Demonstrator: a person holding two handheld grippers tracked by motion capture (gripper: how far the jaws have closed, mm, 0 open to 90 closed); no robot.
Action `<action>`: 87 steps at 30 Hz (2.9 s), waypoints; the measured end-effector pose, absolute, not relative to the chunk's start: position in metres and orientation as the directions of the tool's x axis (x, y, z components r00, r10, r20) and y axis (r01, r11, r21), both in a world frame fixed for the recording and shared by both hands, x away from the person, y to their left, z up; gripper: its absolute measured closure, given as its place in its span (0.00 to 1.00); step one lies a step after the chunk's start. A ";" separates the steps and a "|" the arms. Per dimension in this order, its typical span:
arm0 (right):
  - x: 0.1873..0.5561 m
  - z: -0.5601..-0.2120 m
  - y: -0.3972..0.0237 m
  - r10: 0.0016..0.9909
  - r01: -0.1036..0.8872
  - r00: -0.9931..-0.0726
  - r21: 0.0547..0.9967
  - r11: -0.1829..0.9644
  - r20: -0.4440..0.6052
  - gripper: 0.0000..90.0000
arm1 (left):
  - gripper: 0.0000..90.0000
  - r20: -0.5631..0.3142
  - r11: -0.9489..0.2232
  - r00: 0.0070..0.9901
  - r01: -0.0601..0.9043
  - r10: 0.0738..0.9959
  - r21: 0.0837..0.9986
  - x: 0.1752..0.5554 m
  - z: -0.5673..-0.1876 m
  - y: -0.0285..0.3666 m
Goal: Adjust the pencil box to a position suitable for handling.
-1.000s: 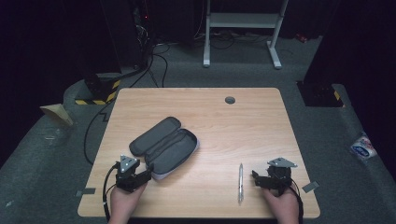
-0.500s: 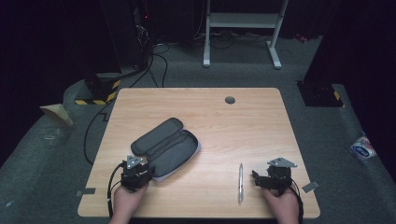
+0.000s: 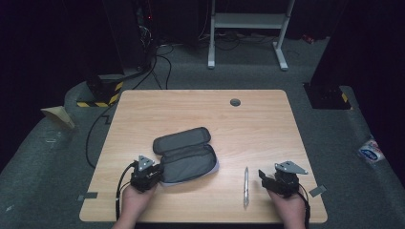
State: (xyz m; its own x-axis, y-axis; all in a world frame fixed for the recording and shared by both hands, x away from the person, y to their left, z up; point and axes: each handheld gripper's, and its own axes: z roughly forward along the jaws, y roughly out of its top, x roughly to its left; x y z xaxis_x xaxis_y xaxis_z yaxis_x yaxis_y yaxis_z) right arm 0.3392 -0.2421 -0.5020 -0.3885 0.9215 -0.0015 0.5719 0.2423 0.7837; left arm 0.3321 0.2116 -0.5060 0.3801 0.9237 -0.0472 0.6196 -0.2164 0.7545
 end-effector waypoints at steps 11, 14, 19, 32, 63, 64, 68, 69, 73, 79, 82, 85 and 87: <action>0.340 -0.479 -0.174 0.835 0.468 -0.549 0.841 0.273 0.034 0.52 | 0.85 -0.049 -0.246 0.438 0.590 0.898 0.769 0.342 -0.507 0.198; 0.343 -0.480 -0.155 0.810 0.466 -0.584 0.838 0.285 0.050 0.57 | 0.85 -0.049 -0.254 0.454 0.581 0.890 0.773 0.344 -0.508 0.192; 0.347 -0.484 -0.140 0.793 0.471 -0.606 0.829 0.301 0.057 0.65 | 0.85 -0.045 -0.264 0.475 0.562 0.879 0.784 0.347 -0.508 0.182; 0.343 -0.495 -0.133 0.767 0.470 -0.639 0.818 0.330 0.058 0.73 | 0.85 -0.046 -0.242 0.466 0.540 0.884 0.806 0.365 -0.508 0.183; 0.348 -0.498 -0.136 0.773 0.475 -0.631 0.818 0.324 0.060 0.72 | 0.76 -0.053 -0.222 0.460 0.523 0.886 0.823 0.370 -0.507 0.181; 0.347 -0.497 -0.135 0.775 0.479 -0.629 0.818 0.319 0.066 0.71 | 0.76 -0.056 -0.219 0.459 0.524 0.887 0.823 0.370 -0.507 0.181; 0.345 -0.495 -0.135 0.770 0.466 -0.635 0.826 0.319 0.061 0.70 | 0.73 -0.052 -0.210 0.451 0.512 0.891 0.833 0.369 -0.505 0.182; 0.344 -0.494 -0.136 0.771 0.463 -0.634 0.828 0.317 0.060 0.69 | 0.73 -0.055 -0.203 0.449 0.507 0.892 0.837 0.368 -0.504 0.183; 0.342 -0.489 -0.139 0.774 0.448 -0.631 0.840 0.305 0.055 0.63 | 0.68 -0.057 -0.188 0.446 0.485 0.893 0.854 0.364 -0.496 0.190; 0.338 -0.484 -0.153 0.804 0.435 -0.593 0.855 0.283 0.036 0.58 | 0.59 -0.018 -0.199 0.437 0.446 0.899 0.872 0.352 -0.485 0.214; 0.334 -0.483 -0.164 0.826 0.441 -0.563 0.857 0.268 0.031 0.55 | 0.54 0.047 -0.255 0.422 0.451 0.906 0.855 0.346 -0.489 0.229; 0.329 -0.484 -0.175 0.837 0.451 -0.547 0.851 0.269 0.025 0.54 | 0.52 0.088 -0.298 0.401 0.500 0.912 0.813 0.340 -0.504 0.247; 0.325 -0.486 -0.183 0.845 0.463 -0.534 0.844 0.272 0.020 0.51 | 0.51 0.090 -0.297 0.375 0.541 0.922 0.786 0.337 -0.513 0.256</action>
